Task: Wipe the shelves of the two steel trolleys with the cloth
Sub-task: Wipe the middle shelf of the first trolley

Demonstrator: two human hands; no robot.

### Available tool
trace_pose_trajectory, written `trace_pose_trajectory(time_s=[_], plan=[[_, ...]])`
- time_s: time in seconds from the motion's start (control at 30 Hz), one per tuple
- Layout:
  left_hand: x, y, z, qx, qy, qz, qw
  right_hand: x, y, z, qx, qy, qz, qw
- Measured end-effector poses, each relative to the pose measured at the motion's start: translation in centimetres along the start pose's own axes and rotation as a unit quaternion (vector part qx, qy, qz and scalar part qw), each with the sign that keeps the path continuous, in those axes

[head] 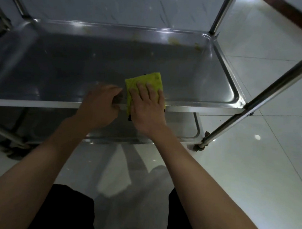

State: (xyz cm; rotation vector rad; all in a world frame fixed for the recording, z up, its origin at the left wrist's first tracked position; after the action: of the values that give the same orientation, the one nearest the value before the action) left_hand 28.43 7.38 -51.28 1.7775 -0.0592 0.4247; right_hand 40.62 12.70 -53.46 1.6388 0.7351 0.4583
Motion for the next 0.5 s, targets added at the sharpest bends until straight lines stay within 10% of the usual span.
trace_pose_trajectory(time_s=[0.23,0.5], plan=[[3.3,-0.8,0.5,0.007,-0.054,-0.017,0.998,3.0,1.3,1.4,0.069,0.011,-0.046,0.996],[11.7,-3.5,-1.7,0.0,-0.117,0.021,0.993,19.1,4.4,5.2,0.088,-0.175,-0.04,0.98]])
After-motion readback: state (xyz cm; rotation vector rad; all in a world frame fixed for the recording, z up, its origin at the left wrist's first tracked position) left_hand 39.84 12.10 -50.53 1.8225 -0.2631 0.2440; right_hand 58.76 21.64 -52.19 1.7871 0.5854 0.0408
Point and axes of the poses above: each hand's wrist, its own z-axis away from the middle knuckle, its own y-axis out of the back of the hand, x = y × z, the point moved 8 cm from there along -z, towards the middle knuckle, and after that the axes turned 2 degrees about x, right-handed, at the moved point
